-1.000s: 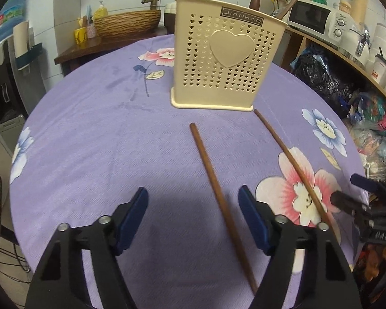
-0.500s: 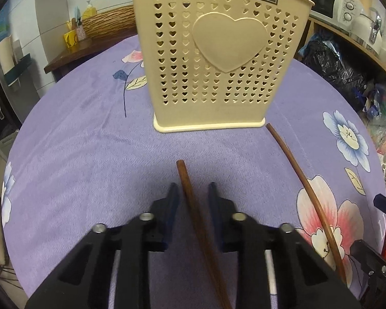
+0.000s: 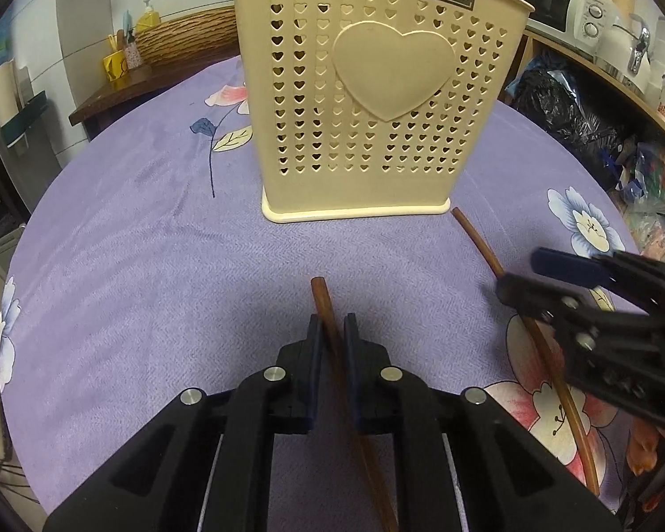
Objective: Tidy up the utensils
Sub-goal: 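Close the left tool on a wooden chopstick while the right tool grasps the other, then carry both wooden chopsticks to the holder and lower them in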
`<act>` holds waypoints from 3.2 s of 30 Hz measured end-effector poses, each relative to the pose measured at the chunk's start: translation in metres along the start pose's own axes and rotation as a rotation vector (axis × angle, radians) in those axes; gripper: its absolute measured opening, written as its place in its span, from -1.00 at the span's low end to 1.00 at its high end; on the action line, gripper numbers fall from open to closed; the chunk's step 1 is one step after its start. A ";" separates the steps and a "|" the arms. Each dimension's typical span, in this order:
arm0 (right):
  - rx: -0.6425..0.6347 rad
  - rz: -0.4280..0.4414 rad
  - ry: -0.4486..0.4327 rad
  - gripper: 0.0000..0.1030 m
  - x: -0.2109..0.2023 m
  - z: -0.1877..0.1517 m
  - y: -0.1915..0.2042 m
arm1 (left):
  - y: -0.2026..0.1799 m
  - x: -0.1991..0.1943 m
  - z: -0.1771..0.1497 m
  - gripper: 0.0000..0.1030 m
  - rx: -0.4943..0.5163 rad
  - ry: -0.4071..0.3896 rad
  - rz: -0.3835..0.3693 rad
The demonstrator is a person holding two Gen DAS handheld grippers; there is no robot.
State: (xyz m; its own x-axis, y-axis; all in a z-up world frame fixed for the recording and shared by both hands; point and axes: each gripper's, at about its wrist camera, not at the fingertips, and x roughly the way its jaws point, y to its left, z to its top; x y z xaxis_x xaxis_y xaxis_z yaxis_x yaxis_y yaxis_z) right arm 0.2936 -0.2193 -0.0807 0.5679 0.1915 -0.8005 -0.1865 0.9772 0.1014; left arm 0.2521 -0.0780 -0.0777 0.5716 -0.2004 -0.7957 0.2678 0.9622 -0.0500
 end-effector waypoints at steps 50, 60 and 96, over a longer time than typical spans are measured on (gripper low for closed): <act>0.031 0.153 -0.385 -0.88 -0.186 -0.001 -0.026 | 0.015 -0.171 0.017 -0.84 0.014 -0.391 -0.107; 0.006 0.134 -0.426 -0.88 -0.208 0.007 -0.022 | 0.023 -0.177 0.028 -0.84 0.002 -0.427 -0.096; 0.003 0.020 -0.558 -0.88 -0.182 0.158 0.017 | 0.031 -0.153 0.152 -0.84 -0.061 -0.520 -0.045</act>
State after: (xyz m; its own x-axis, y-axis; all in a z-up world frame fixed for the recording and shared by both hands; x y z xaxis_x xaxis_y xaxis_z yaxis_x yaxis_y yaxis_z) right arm 0.3140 -0.2230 0.1606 0.9028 0.2290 -0.3640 -0.2000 0.9729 0.1159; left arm 0.2906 -0.0455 0.1343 0.8740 -0.2924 -0.3881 0.2646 0.9563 -0.1246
